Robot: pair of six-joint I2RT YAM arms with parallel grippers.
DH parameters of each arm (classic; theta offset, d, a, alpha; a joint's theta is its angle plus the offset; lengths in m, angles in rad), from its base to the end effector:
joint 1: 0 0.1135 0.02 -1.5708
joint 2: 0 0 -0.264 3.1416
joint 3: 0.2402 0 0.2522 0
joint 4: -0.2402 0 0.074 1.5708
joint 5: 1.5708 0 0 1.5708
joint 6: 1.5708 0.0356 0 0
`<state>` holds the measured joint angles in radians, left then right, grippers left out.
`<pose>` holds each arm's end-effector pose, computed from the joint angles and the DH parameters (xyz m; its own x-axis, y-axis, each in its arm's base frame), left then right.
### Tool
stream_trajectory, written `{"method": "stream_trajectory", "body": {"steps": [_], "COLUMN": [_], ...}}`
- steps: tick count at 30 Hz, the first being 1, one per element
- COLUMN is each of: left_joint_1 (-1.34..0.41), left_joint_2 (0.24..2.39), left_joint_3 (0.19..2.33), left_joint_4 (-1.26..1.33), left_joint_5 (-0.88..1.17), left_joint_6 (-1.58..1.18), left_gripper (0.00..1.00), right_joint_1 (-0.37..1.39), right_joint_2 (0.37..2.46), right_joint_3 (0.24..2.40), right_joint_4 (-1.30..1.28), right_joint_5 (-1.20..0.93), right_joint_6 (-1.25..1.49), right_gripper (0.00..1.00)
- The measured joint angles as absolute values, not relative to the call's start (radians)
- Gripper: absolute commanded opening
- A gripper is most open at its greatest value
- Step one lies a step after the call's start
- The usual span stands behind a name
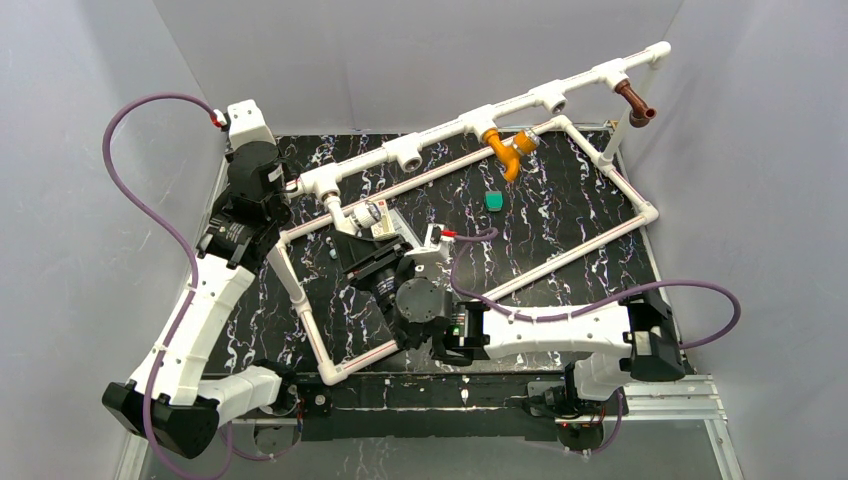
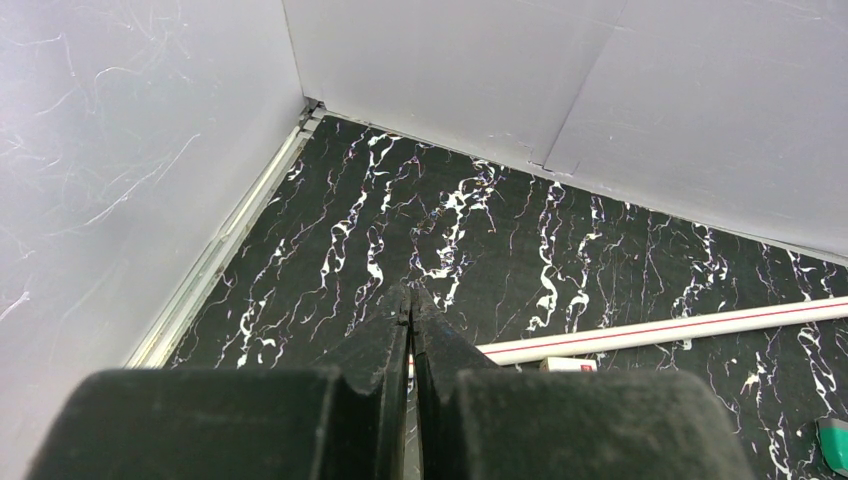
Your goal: Install the water faucets
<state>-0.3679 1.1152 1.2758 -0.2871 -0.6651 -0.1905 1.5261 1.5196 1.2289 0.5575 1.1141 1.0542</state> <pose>0.2293 -0.0648 0.4361 -0.0610 -0.1362 -0.9888 -0.3053 0.9457 -0.1114 0.0473 0.3431 0.3881 -0.3436 0.8993 -0.2707 -0.2087 0.2079 0.9556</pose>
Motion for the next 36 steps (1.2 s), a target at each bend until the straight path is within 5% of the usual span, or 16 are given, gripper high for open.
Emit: {"method": "stream_trajectory", "body": {"steps": [24,31,36], "left_joint_1": [-0.361,-0.367,-0.378], "left_joint_2": [1.121,1.121,1.117], "left_joint_3": [1.277,1.279,1.28], "left_joint_4": [-0.28,-0.288,-0.307], "left_joint_5": [-0.667,-0.667,-0.657], "left_joint_6": [-0.19,-0.192,-0.193], "left_gripper": [0.0,0.0,0.0], "right_joint_1": [1.431,1.423,1.404], "right_joint_2": [1.447,1.43,1.43], "right_joint_3": [1.148,1.111,1.095], "right_joint_4": [0.477,0.516,0.542], "right_joint_5": [0.822,0.796,0.782], "right_joint_6": [1.646,1.686,1.707], "right_gripper": [0.01,0.38,0.5]}}
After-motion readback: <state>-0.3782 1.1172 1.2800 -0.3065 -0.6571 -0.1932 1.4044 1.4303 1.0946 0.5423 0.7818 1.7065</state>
